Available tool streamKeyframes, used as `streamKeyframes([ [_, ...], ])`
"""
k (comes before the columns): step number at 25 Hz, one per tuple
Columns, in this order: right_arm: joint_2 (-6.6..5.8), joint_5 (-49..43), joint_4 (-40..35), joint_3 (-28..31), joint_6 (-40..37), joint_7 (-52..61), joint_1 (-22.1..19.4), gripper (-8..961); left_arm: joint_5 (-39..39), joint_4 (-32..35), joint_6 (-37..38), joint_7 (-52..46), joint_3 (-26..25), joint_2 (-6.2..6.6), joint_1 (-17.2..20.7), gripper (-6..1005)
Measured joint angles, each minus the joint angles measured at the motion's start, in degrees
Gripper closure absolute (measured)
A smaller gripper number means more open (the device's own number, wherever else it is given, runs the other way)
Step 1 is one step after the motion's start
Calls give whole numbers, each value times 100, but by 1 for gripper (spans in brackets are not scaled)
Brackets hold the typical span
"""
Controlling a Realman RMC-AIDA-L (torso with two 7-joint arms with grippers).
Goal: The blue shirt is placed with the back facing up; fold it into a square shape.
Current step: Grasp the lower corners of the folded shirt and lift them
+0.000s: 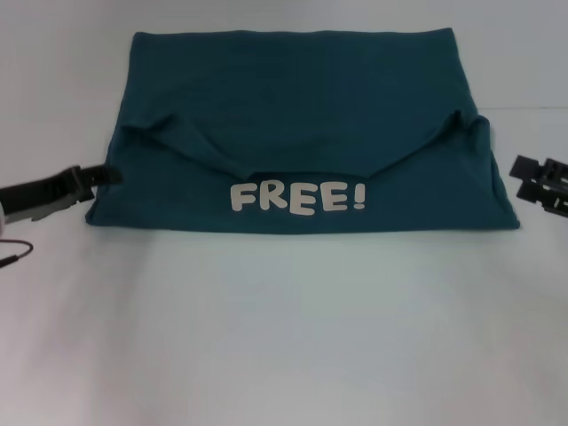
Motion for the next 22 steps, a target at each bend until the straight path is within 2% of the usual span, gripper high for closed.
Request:
streamKeyframes([
  [4, -7, -12, 144, 148, -26, -169, -65, 143, -29, -256, -513, 523, 16, -48, 3, 353],
  [10, -9, -17, 166, 168, -19, -227, -19, 153, -32, -438, -722, 911, 56, -53, -51, 353],
  [22, -9, -17, 167, 196, 43, -235, -25, 174, 29, -783, -1284, 1038, 444, -79, -205, 354],
])
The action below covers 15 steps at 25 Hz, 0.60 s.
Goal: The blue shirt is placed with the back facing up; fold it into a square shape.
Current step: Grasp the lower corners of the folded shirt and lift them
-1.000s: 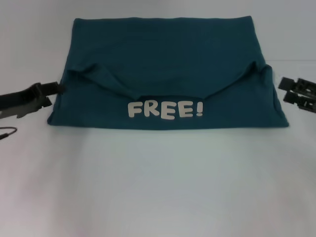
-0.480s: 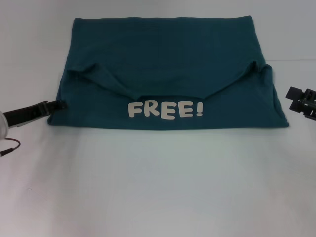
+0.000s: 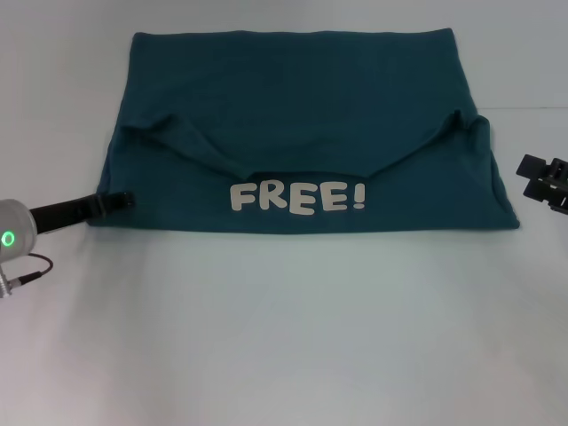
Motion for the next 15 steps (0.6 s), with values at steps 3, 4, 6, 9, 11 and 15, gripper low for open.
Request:
streamKeyframes([
  [3, 0, 0, 0, 37, 1, 11, -5, 179, 0, 27, 26, -43, 76, -29, 5, 354],
  [4, 0, 0, 0, 41, 1, 17, -8, 181, -7, 60, 37, -58, 70, -45, 25, 354],
  [6, -1, 0, 0, 44, 1, 33, -17, 184, -21, 109, 49, -73, 64, -62, 55, 354],
  [9, -7, 0, 0, 50, 1, 44, -25, 189, 0, 121, 59, -77, 65, -68, 64, 409],
  [11, -7, 0, 0, 50, 1, 48, -26, 192, 2, 121, 61, -77, 51, -68, 70, 463],
  [15, -15, -1, 0, 46, -1, 54, -16, 199, -26, 137, 61, -61, 39, -67, 74, 591],
])
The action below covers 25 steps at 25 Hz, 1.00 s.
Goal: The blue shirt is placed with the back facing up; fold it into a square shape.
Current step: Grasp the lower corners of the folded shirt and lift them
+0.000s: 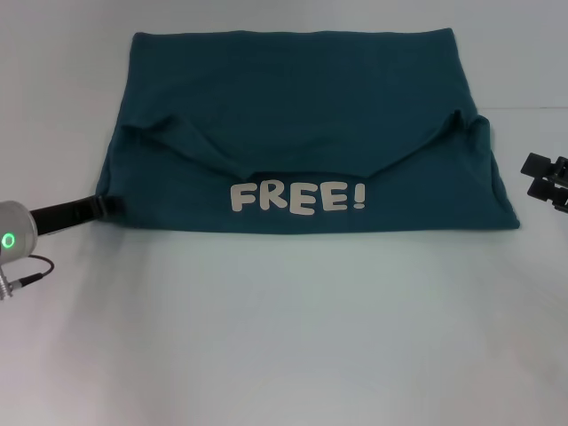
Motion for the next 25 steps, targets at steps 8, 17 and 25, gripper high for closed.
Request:
streamKeyframes([
  [8, -155, -563, -45, -52, 115, 168, 165, 213, -10, 135, 229, -86, -17, 27, -7, 916],
  [17, -577, -2672, -349, -61, 811, 1094, 1074, 228, -3, 513, 1044, -873, 1, 172, -173, 951],
  [25, -458, -3855, -469, -156, 1441, 1161, 1840, 242, 22, 544, 1053, -982, 37, 187, -331, 950],
])
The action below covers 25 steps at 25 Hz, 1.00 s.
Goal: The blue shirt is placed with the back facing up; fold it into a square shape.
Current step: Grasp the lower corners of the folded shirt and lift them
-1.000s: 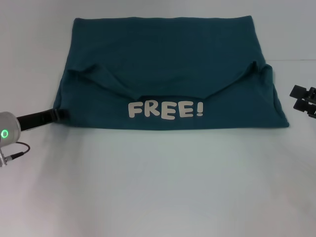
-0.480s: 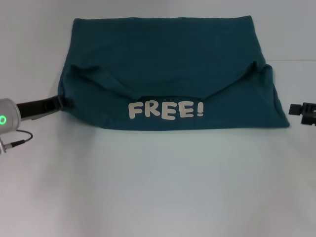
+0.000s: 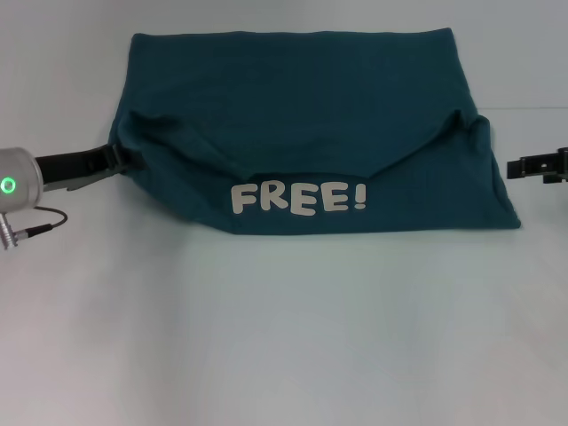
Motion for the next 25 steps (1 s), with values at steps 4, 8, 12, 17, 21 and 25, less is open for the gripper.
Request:
streamKeyframes([
  [4, 184, -240, 56, -261, 451, 10, 135, 248, 3, -10, -60, -2, 5, -1, -43, 950],
  [8, 294, -256, 235, -485, 849, 17, 170, 255, 5, -17, -149, -4, 2, -1, -72, 950],
  [12, 317, -259, 460, -577, 1075, 19, 227, 262, 5, -24, -238, -5, 8, -13, -99, 951],
  [17, 359, -262, 624, -621, 1289, 21, 256, 271, 5, -25, -291, -5, 10, -26, -107, 953],
  [21, 382, -265, 757, -691, 1494, 22, 258, 277, 5, -25, -303, -8, 11, -32, -107, 954],
  [25, 393, -267, 840, -779, 1618, 22, 246, 284, 5, -25, -311, -10, 11, -33, -107, 954],
])
